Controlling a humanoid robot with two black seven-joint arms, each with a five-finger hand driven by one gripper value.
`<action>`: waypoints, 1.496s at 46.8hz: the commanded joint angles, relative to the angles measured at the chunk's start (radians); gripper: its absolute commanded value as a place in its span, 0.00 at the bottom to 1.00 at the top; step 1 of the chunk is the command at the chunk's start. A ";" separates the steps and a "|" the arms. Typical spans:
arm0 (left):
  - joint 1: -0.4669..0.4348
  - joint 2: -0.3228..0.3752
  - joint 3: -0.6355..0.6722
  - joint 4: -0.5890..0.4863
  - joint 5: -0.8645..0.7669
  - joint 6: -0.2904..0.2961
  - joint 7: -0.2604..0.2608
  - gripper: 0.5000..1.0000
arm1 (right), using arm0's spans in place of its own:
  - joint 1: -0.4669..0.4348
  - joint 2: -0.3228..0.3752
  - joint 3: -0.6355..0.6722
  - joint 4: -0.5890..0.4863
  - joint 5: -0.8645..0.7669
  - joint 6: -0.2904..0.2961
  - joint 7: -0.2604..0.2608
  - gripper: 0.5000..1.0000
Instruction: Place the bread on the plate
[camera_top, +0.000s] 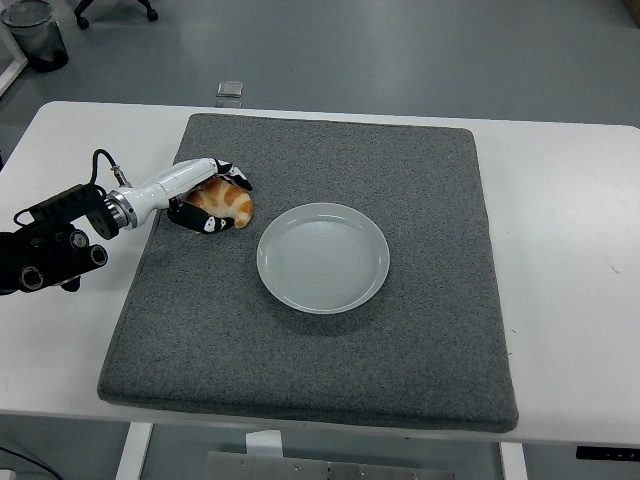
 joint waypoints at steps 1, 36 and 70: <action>0.000 0.002 0.000 0.000 0.000 -0.002 -0.001 0.00 | 0.000 0.000 0.000 0.000 0.000 0.000 0.000 0.88; -0.020 0.024 -0.012 -0.009 0.003 -0.023 -0.002 0.00 | 0.000 0.000 0.000 0.000 0.000 0.000 0.000 0.88; -0.316 0.162 -0.001 -0.055 0.019 -0.095 -0.002 0.00 | 0.000 0.000 0.000 0.000 0.000 0.000 0.000 0.88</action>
